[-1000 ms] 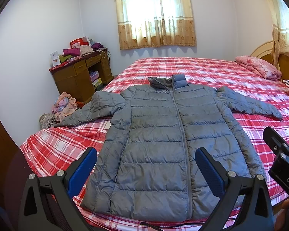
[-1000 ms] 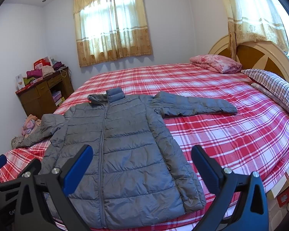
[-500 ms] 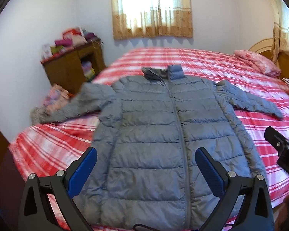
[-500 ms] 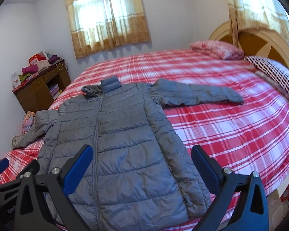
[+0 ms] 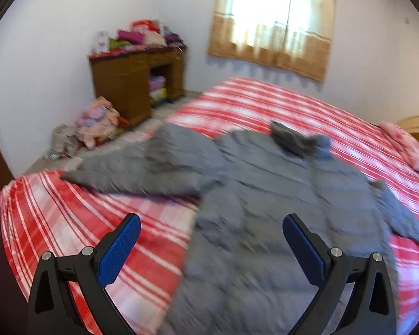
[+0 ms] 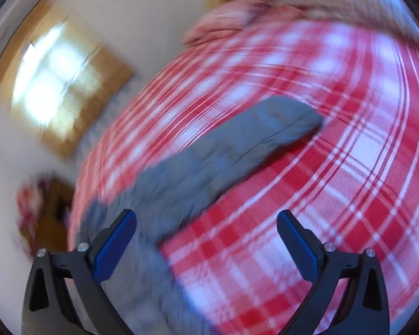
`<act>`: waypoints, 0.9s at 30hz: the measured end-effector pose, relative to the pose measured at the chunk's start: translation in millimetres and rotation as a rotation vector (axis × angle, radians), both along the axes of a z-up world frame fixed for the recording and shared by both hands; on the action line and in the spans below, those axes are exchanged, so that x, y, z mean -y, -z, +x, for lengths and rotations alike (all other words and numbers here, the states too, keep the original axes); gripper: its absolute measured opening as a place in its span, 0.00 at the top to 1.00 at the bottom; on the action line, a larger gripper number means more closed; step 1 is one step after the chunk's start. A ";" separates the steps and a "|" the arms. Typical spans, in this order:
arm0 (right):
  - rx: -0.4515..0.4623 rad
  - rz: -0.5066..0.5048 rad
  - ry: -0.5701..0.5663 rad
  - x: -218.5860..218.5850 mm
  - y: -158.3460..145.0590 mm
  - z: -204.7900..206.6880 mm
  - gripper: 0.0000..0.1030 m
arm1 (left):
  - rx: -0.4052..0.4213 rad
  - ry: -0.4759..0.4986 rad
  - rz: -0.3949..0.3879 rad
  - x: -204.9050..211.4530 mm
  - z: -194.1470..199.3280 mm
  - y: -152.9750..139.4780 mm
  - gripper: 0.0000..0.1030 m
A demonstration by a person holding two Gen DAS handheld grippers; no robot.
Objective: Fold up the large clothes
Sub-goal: 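Grasp the jacket sleeve cuff with the right gripper and fold it across the body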
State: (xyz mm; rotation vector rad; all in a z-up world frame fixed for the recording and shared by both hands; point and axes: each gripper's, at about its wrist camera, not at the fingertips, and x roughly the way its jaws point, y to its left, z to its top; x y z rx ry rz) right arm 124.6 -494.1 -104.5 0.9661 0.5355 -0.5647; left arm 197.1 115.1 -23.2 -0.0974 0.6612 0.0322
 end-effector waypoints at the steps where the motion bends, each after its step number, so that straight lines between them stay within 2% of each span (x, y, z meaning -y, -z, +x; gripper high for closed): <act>1: -0.020 0.004 0.043 17.2 10.2 2.7 0.06 | 0.012 -0.012 0.026 -3.2 6.1 5.0 0.01; 3: -0.088 -0.001 0.103 42.9 26.3 9.2 0.12 | 0.027 -0.016 0.079 -6.5 21.1 17.3 0.01; 5: -0.150 0.001 0.150 62.6 41.2 17.6 0.14 | 0.023 -0.015 0.113 -5.2 35.1 32.4 0.01; 7: -0.154 0.021 0.197 75.0 51.7 20.3 0.15 | 0.001 -0.020 0.107 -5.3 48.2 44.9 0.01; 9: -0.147 0.049 0.235 85.5 60.8 27.0 0.15 | -0.029 -0.033 0.069 -6.8 59.2 60.2 0.01; 12: -0.171 -0.002 0.272 87.3 59.0 38.9 0.15 | -0.047 -0.046 0.070 -4.0 66.6 77.3 0.01; 13: -0.184 -0.018 0.266 87.8 59.9 44.2 0.18 | -0.051 -0.047 0.079 -1.9 66.9 82.2 0.01; 15: -0.218 -0.066 0.222 90.4 61.2 54.9 0.54 | -0.071 -0.042 0.103 1.5 68.2 93.9 0.01; 16: -0.234 -0.070 0.206 89.3 64.3 55.7 0.84 | -0.084 -0.040 0.117 2.9 68.9 99.8 0.01; 19: -0.252 -0.106 0.170 91.1 66.7 55.6 0.90 | -0.105 -0.037 0.124 3.3 69.7 110.6 0.01; 21: -0.257 -0.207 0.122 79.6 43.6 57.8 0.92 | -0.114 -0.031 0.106 2.7 68.5 110.3 0.01; 24: -0.218 -0.369 0.032 49.2 1.6 70.4 0.92 | -0.093 -0.024 0.091 -0.4 62.1 99.8 0.01; 27: -0.142 -0.535 -0.136 -15.1 -54.8 84.3 0.92 | -0.070 -0.012 0.064 -6.8 53.1 84.9 0.01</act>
